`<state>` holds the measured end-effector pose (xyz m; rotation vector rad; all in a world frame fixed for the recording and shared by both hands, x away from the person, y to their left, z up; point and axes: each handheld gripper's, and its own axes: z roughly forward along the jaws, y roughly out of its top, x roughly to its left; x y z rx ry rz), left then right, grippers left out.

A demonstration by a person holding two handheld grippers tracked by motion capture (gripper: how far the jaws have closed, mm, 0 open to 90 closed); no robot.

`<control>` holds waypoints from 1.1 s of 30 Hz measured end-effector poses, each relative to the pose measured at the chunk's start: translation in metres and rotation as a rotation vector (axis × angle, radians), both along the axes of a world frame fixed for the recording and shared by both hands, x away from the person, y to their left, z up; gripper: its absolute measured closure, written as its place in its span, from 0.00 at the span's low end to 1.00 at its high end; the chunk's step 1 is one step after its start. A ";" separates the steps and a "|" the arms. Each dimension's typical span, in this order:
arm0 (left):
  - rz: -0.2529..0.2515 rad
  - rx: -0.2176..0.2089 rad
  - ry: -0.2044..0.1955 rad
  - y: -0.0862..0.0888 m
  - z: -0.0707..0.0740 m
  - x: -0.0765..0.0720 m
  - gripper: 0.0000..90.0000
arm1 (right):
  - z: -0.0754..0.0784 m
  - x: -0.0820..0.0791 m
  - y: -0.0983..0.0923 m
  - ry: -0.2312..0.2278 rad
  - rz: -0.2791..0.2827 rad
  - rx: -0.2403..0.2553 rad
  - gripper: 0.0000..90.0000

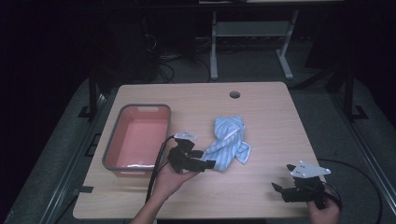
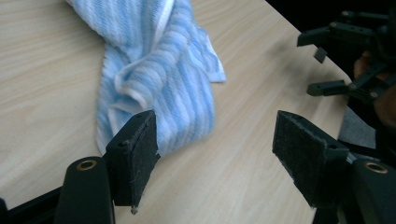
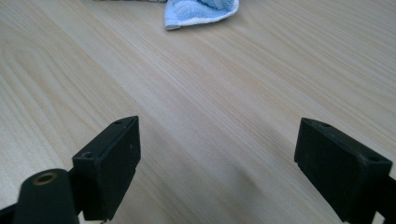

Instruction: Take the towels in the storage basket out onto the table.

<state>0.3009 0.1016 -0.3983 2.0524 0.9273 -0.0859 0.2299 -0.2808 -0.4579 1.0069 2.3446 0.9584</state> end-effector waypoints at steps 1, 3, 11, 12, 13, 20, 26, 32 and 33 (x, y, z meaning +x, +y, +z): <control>-0.006 0.000 -0.002 0.001 0.000 -0.002 0.34 | 0.000 0.000 0.000 0.001 -0.001 0.001 0.15; -0.011 -0.002 -0.006 0.001 0.000 -0.006 0.34 | 0.000 0.000 0.000 0.003 -0.002 -0.001 0.15; -0.024 -0.017 -0.001 0.004 -0.005 -0.016 0.33 | 0.000 0.000 0.001 0.003 -0.001 -0.003 0.15; -0.026 -0.016 0.003 0.006 -0.007 -0.019 0.33 | 0.000 0.000 0.001 0.002 -0.001 -0.002 0.15; -0.026 -0.016 0.003 0.006 -0.007 -0.019 0.33 | 0.000 0.000 0.001 0.002 -0.001 -0.002 0.15; -0.023 -0.024 0.007 0.014 -0.015 -0.031 0.33 | 0.000 0.000 0.001 0.001 -0.001 -0.003 0.15; -0.014 -0.031 0.001 0.020 -0.021 -0.039 0.33 | 0.000 -0.001 0.003 0.003 -0.002 -0.006 0.15; -0.016 -0.014 -0.006 0.023 -0.028 -0.047 0.33 | -0.001 -0.002 0.004 0.000 0.000 -0.008 0.15; -0.014 -0.013 -0.006 0.023 -0.029 -0.049 0.32 | -0.001 -0.002 0.005 0.005 -0.001 -0.005 0.15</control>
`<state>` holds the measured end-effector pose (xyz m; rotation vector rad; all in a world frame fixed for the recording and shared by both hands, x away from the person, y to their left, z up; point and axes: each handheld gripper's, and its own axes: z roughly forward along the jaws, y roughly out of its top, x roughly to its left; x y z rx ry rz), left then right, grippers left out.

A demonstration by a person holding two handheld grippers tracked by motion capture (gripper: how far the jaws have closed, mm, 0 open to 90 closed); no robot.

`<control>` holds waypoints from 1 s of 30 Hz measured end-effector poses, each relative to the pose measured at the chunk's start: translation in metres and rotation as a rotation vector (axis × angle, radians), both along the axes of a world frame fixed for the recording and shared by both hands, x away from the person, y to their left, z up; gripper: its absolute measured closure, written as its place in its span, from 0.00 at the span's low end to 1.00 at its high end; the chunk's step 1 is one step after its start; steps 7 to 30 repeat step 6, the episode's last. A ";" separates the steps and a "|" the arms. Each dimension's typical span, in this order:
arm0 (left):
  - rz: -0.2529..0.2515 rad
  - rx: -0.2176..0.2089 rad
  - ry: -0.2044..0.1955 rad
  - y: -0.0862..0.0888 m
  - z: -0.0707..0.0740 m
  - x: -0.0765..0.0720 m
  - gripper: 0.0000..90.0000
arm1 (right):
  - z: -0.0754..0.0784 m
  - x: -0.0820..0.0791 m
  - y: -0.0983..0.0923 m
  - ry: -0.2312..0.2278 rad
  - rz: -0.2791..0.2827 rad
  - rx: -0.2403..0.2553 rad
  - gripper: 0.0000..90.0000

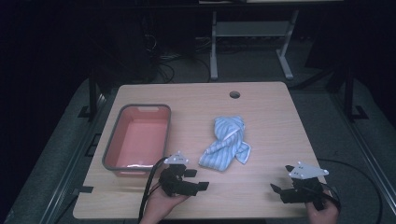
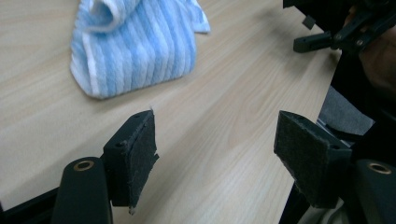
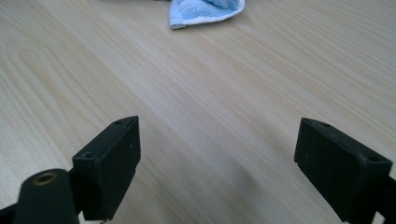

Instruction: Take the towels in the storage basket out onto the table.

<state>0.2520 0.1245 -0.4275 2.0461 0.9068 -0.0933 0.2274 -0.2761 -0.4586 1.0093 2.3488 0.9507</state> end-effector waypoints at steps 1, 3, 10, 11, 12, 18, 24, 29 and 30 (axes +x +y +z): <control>0.001 -0.006 -0.004 0.000 -0.001 -0.001 0.32 | 0.000 0.000 0.000 0.001 0.000 -0.001 0.15; 0.002 -0.019 -0.010 0.001 -0.004 -0.005 0.32 | 0.000 -0.001 0.000 -0.001 0.003 -0.006 0.15; -0.007 0.000 -0.033 0.000 -0.006 -0.011 0.32 | 0.001 -0.004 0.000 -0.011 0.012 0.003 0.15; -0.007 0.000 -0.033 0.000 -0.006 -0.011 0.32 | 0.001 -0.004 0.000 -0.011 0.012 0.003 0.15; -0.007 0.000 -0.033 0.000 -0.006 -0.011 0.32 | 0.001 -0.004 0.000 -0.011 0.012 0.003 0.15; -0.007 0.000 -0.033 0.000 -0.006 -0.011 0.32 | 0.001 -0.004 0.000 -0.011 0.012 0.003 0.15; -0.007 0.000 -0.033 0.000 -0.006 -0.011 0.32 | 0.001 -0.004 0.000 -0.011 0.012 0.003 0.15; -0.007 0.000 -0.033 0.000 -0.006 -0.011 0.32 | 0.001 -0.004 0.000 -0.011 0.012 0.003 0.15; -0.007 0.000 -0.033 0.000 -0.006 -0.011 0.32 | 0.001 -0.004 0.000 -0.011 0.012 0.003 0.15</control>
